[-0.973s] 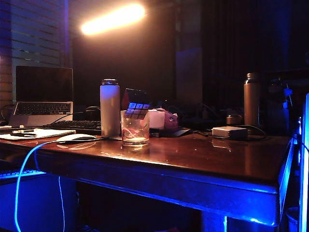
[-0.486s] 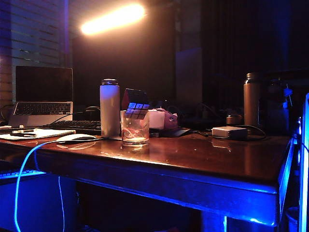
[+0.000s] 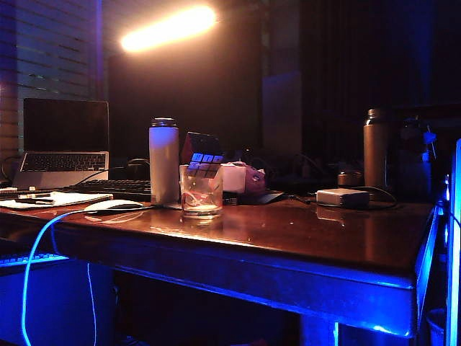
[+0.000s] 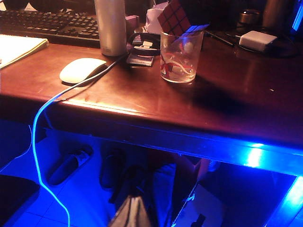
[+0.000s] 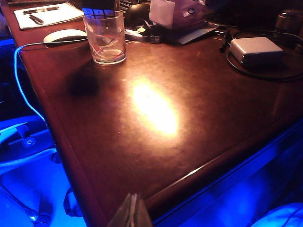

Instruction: Stack the Rubik's Cube on top of the glass cup.

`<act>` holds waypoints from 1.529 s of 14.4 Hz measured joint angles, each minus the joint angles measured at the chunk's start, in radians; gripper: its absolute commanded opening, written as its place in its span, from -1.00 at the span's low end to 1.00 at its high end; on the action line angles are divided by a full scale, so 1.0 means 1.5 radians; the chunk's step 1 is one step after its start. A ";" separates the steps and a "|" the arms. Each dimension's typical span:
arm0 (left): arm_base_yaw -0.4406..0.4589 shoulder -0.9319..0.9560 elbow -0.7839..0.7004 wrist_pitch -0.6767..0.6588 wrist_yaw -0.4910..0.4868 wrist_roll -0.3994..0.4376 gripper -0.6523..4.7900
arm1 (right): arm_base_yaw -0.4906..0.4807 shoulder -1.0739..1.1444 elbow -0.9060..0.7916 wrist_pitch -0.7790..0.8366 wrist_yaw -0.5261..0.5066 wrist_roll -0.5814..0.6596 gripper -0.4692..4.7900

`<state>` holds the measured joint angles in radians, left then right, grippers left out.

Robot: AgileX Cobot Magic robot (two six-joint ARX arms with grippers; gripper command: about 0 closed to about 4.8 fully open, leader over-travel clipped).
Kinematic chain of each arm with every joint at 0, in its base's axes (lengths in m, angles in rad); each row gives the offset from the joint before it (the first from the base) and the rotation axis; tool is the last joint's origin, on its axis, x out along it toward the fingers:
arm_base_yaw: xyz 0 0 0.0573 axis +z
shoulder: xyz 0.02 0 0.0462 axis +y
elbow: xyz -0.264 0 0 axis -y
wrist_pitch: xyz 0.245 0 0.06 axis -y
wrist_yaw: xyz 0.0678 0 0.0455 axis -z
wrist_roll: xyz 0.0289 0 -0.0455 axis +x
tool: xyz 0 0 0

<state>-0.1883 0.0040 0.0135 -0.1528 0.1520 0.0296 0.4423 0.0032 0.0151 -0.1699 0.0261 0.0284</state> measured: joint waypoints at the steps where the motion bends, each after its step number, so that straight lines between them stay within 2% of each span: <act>1: 0.000 0.000 0.000 0.000 0.000 0.000 -0.77 | 0.000 0.000 0.000 0.000 0.000 0.000 -0.82; 8: 0.000 0.000 0.000 0.000 0.000 0.000 -0.77 | -0.008 0.000 -0.001 0.000 -0.003 0.000 -0.82; 12: 0.006 0.000 0.000 0.000 0.001 0.000 -0.77 | -0.136 0.000 -0.003 0.006 -0.002 0.000 -0.82; 14: 0.051 0.000 0.000 0.000 0.002 0.000 -0.77 | -0.188 0.000 -0.003 0.006 -0.001 0.000 -0.82; 17: 0.163 0.000 0.000 0.000 0.000 0.000 -0.77 | -0.191 0.000 -0.003 0.006 -0.001 0.000 -0.82; 22: 0.177 0.000 0.000 0.000 0.001 0.000 -0.77 | -0.193 0.000 -0.003 0.006 -0.001 0.000 -0.82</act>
<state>0.0776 0.0036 0.0135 -0.1524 0.1535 0.0296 0.1524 0.0032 0.0101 -0.1612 0.0242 0.0284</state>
